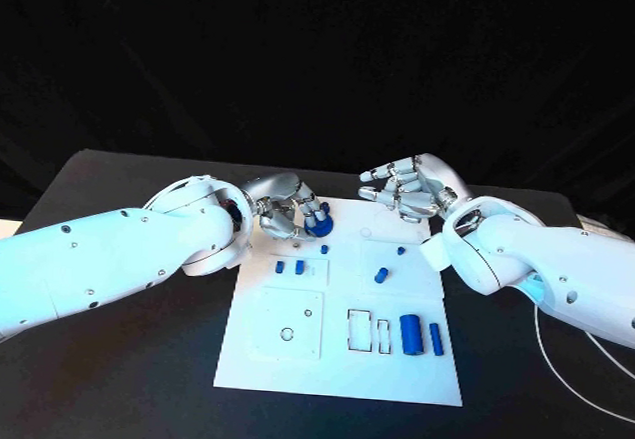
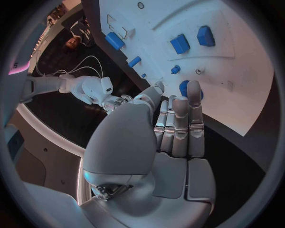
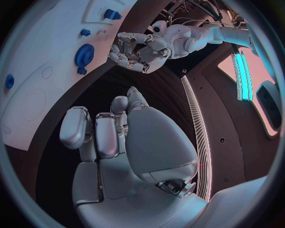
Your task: Assemble the parts on the task board
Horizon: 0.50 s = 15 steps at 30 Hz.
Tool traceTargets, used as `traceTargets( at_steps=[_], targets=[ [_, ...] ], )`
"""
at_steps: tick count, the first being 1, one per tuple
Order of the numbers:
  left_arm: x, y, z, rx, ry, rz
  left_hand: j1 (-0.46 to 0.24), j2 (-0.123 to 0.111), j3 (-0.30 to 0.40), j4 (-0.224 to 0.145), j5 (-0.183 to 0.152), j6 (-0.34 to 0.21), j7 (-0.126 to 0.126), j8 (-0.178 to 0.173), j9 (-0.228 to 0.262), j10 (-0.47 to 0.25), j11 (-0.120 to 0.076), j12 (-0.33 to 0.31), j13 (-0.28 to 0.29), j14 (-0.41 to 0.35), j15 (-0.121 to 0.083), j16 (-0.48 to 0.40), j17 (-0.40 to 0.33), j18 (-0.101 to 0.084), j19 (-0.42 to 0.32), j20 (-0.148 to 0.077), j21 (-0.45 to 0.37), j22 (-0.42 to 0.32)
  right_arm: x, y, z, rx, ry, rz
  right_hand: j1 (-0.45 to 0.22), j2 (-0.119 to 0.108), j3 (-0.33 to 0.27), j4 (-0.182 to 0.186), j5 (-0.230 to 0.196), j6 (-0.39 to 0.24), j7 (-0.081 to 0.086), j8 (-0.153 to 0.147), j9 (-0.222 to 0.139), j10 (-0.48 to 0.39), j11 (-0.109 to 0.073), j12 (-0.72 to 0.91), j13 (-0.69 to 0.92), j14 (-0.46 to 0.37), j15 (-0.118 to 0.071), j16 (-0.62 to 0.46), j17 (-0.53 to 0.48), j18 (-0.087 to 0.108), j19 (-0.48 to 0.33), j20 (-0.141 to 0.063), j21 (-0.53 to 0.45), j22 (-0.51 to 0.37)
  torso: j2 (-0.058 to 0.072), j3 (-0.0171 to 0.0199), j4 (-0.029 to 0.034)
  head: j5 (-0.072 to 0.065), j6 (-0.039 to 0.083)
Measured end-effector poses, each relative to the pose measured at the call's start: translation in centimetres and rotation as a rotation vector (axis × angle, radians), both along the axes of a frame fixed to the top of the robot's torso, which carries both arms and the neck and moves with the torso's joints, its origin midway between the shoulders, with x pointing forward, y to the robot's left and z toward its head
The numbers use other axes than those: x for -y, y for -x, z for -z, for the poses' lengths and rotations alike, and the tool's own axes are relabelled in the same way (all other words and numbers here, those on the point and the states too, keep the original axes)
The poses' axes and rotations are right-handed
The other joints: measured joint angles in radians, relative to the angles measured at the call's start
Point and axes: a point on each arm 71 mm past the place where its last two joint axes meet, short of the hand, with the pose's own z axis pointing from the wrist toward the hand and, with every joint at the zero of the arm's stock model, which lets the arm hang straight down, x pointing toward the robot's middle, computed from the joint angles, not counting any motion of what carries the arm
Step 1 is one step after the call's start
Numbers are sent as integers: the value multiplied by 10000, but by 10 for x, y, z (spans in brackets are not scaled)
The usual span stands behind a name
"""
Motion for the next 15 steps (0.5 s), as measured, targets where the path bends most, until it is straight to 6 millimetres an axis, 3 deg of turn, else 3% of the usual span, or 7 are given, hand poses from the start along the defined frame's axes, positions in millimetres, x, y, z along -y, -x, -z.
traceTargets(
  at_steps=[5,7,9,12,13,15],
  targets=[
    [7,3,2,853,-517,612,-186,-186,65,-15,-184,536,-4,-262,-586,154,-9,-445,-706,469,-15,992,474,-2,310,-14,323,292,-1,1,-1,23,-15,-47,0,0,0,0,0,0,0,0,0,0,0,0,0,0,0,0,0,0,0,0,0,0,8,11,3,-9,81],
    [10,3,3,1095,-723,778,-224,-224,86,5,-349,671,-41,-306,-741,258,-34,-518,-878,792,-49,1513,868,-1,690,-30,959,749,-1,2,-1,33,-22,-64,0,0,0,0,0,0,0,0,0,0,0,0,0,0,0,0,0,0,0,0,0,0,13,13,3,1,101],
    [14,3,4,1308,-958,934,-324,-287,52,39,-718,688,-58,-419,-883,269,-19,-645,-1037,1137,-156,2013,1287,-2,1134,-98,1731,1294,-1,2,-1,54,-31,-83,0,0,0,0,27,0,0,0,0,0,0,0,0,0,0,0,0,0,0,0,0,0,17,18,3,7,115],
    [20,3,7,1484,-1280,1109,-398,-230,-79,104,-849,872,-54,-473,-1047,420,-162,-746,-1223,1673,-280,2768,2020,-332,1865,-217,3111,2256,-2,2,-2,113,-51,-104,0,0,0,0,40,0,0,0,0,0,0,0,0,0,0,0,0,-1,0,0,0,0,30,19,3,-2,136],
    [21,3,8,1512,-1374,1134,-407,-220,-100,103,-849,922,-38,-474,-1092,506,-176,-782,-1272,1843,-310,3000,2273,-332,2078,-248,3520,2543,-2,3,-2,132,-57,-106,0,0,0,0,40,0,0,0,0,0,0,0,-3,0,0,0,-5,-1,0,0,0,-13,33,20,0,-6,141],
    [24,2,11,1549,-1561,1160,-407,-220,-100,103,-849,1078,-67,-476,-1167,682,-201,-832,-1364,2129,-352,3396,2720,-540,2449,-302,4257,3057,-2,3,-2,174,-70,-104,0,0,0,0,78,0,0,0,0,0,0,-22,-29,0,0,-21,-32,0,0,0,0,-28,42,22,-13,-10,143]
  ],
)
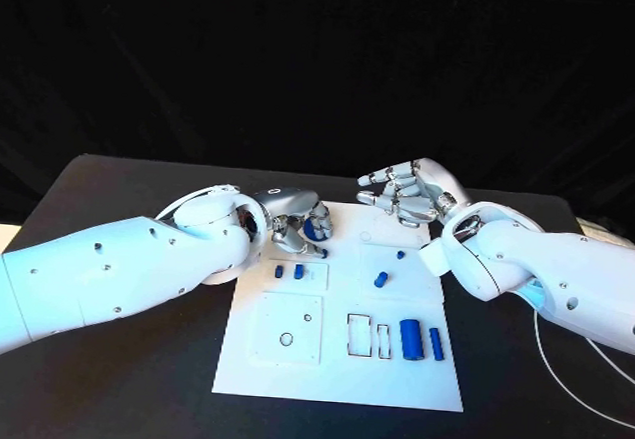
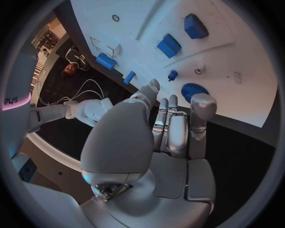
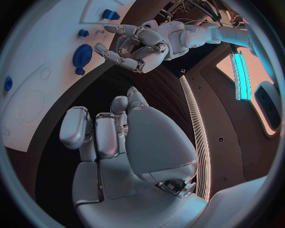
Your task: Assemble the parts on the task board
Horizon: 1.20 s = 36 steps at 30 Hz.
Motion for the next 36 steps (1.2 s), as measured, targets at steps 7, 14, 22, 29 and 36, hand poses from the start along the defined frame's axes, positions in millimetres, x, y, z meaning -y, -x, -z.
traceTargets(
  at_steps=[7,14,22,29,36],
  targets=[
    [9,-4,7,74,-543,-40,-40,41,-26,26,0,403,-29,-56,-190,517,-74,-161,-236,149,-50,391,413,-172,583,-88,1181,841,0,0,-1,147,-50,46,0,0,0,0,0,0,0,0,0,0,0,-17,-33,0,0,-34,-8,0,-74,-1,-40,-25,40,10,-57,20,-12],
    [16,-5,10,97,-920,-96,113,270,351,-25,0,630,-81,-56,-292,845,-110,-384,-389,149,-49,397,415,-173,742,-105,1513,1123,0,1,-2,221,-83,62,0,0,0,0,55,0,0,0,0,-37,-37,-75,-56,0,0,-34,-7,0,-73,0,-40,-25,50,14,-84,33,-23],
    [20,-6,13,51,-1228,-148,173,331,784,-164,0,843,-82,-56,-393,1165,-173,-572,-522,149,-49,397,397,-171,813,-104,1625,1208,0,1,-2,225,-93,63,0,0,0,0,55,0,0,0,0,-37,-37,-75,-55,0,0,-34,-7,0,-73,0,-40,-24,51,16,-84,6,-55],
    [23,-6,15,-29,-1545,-217,173,331,918,-221,0,871,-54,-98,-445,1286,-158,-644,-574,149,-49,435,356,-171,813,-104,1700,1208,0,1,-2,217,-94,56,0,0,0,0,55,0,0,0,0,-37,-37,-74,-72,0,0,-34,-7,0,-73,0,-40,-35,45,16,-76,1,-79],
    [23,-7,15,-70,-1831,-361,20,178,944,-194,0,880,-45,-151,-515,1348,-161,-785,-631,149,-49,435,280,-294,838,-129,1818,1207,-1,1,-2,197,-96,46,0,0,0,0,54,0,0,0,0,-36,-37,-73,-71,0,0,-34,-6,0,-73,0,-40,-35,45,16,-77,15,-107]
  ],
)
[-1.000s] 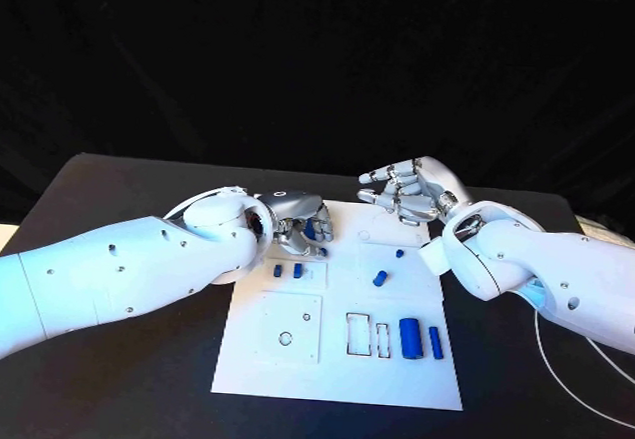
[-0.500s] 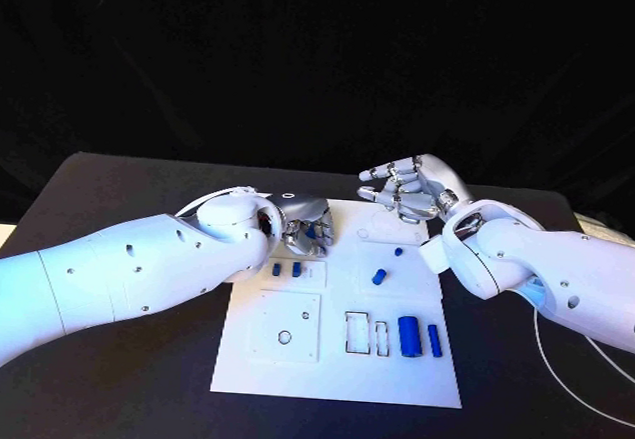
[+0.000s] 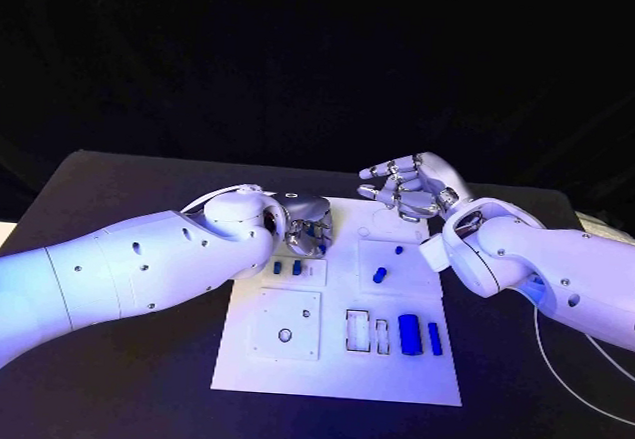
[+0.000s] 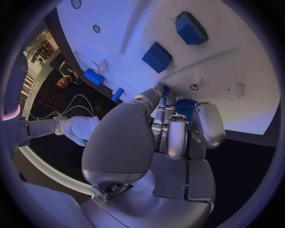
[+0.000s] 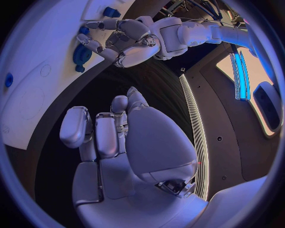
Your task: Assemble the parts on the task board
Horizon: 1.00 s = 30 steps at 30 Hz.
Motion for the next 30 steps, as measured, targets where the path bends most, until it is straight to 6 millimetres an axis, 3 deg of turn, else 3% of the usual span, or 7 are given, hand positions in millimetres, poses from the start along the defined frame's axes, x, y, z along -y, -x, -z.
traceTargets(
  at_steps=[12,17,30],
  targets=[
    [2,0,-1,7,-139,-114,-72,-72,203,-85,0,0,0,-80,-76,77,-1,-117,-49,0,0,0,-98,-32,46,23,81,-1,0,0,0,-75,-62,4,0,0,0,0,0,0,0,0,0,0,1,1,1,0,0,0,0,0,0,0,0,1,3,3,1,-8,-30],
    [2,0,-1,16,-169,-148,198,197,664,-361,-1,342,52,-65,-92,532,-54,-143,-34,0,0,0,-98,-32,46,23,273,-2,0,0,0,-97,-78,-2,0,0,0,0,0,0,0,0,0,1,1,1,1,0,0,0,1,0,0,0,0,1,2,4,1,-2,-35],
    [0,1,1,127,50,-265,150,291,1321,-825,36,732,54,16,-148,936,-65,-180,58,-1,0,0,-166,-31,45,23,580,-3,0,0,1,-119,-96,-24,0,0,0,0,0,0,0,0,0,2,2,2,2,0,0,0,1,0,1,0,0,1,1,5,3,3,-22]
  ],
)
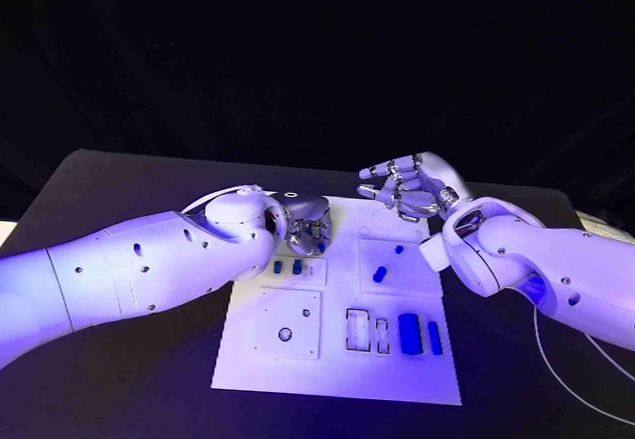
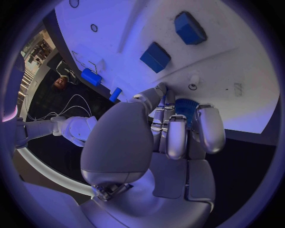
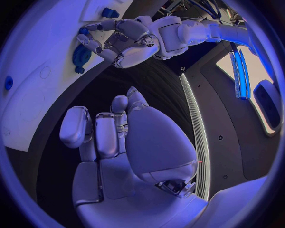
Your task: Assemble the parts on the task board
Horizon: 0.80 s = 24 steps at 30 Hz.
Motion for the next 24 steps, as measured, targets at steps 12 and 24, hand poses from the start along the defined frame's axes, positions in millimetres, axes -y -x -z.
traceTargets(
  at_steps=[12,24],
  targets=[
    [-19,3,-11,34,917,-414,-411,-152,200,-32,157,-1,0,-77,-89,34,73,-286,-13,0,0,0,-109,0,36,36,41,-1,0,-1,0,-4,1,10,0,0,0,0,0,0,0,0,0,1,1,0,1,0,0,0,0,0,0,0,0,-15,-2,-8,17,-24,45],
    [-59,5,-22,-158,1748,-1275,-543,-285,239,-72,313,35,36,-78,-106,34,73,-384,-12,0,0,0,-152,-2,36,36,85,-2,2,-2,1,-14,22,66,0,0,0,0,0,0,0,0,0,2,2,1,1,0,0,0,0,0,0,0,0,-27,-9,-17,55,29,173]
  ],
)
